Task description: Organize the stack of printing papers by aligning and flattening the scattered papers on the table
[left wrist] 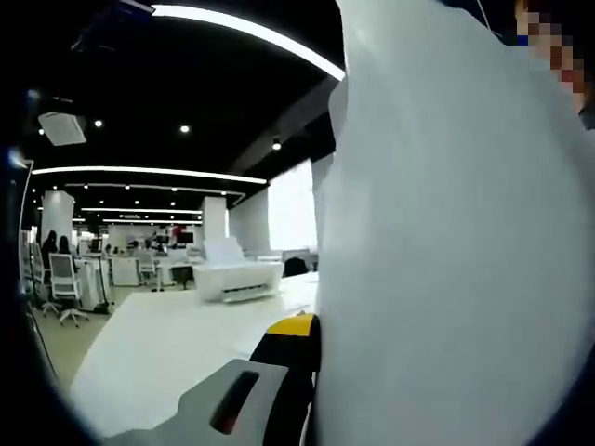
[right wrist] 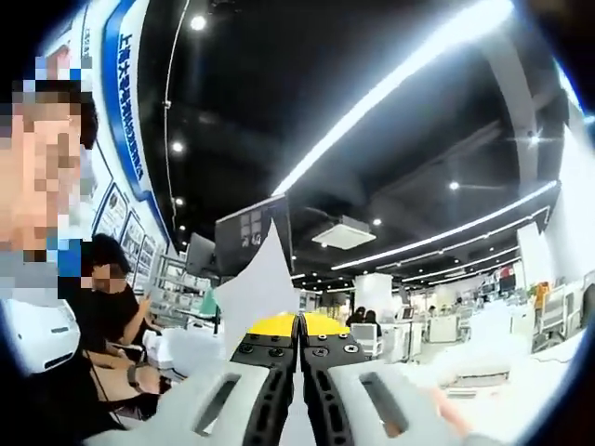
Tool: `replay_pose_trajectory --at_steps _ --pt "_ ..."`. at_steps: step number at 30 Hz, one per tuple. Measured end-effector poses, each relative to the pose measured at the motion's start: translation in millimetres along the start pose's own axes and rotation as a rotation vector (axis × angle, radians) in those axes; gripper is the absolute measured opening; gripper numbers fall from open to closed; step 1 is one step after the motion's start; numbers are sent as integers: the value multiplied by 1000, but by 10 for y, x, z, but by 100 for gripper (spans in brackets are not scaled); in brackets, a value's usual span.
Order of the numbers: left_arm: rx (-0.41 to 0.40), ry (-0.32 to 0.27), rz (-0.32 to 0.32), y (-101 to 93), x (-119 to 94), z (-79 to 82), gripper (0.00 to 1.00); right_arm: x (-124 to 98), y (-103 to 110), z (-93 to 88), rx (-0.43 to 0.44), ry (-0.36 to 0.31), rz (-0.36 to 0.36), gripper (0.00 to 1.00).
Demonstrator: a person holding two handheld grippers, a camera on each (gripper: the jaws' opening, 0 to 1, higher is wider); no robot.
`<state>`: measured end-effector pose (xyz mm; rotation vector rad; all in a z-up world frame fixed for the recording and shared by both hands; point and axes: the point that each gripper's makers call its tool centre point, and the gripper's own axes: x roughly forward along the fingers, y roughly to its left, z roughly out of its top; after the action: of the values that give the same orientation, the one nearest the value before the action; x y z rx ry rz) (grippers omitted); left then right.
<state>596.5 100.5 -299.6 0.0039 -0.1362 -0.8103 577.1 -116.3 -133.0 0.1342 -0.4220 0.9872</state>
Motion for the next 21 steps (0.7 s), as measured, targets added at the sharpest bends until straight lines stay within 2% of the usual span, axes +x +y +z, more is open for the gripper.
replay_pose_trajectory --at_steps 6,10,21 --pt "-5 -6 5 22 -15 6 6 80 18 -157 40 15 21 0" --pt "-3 -3 5 28 -23 5 7 96 26 -200 49 18 29 0" --pt "-17 -2 5 34 -25 -4 8 131 155 -225 82 17 91 0"
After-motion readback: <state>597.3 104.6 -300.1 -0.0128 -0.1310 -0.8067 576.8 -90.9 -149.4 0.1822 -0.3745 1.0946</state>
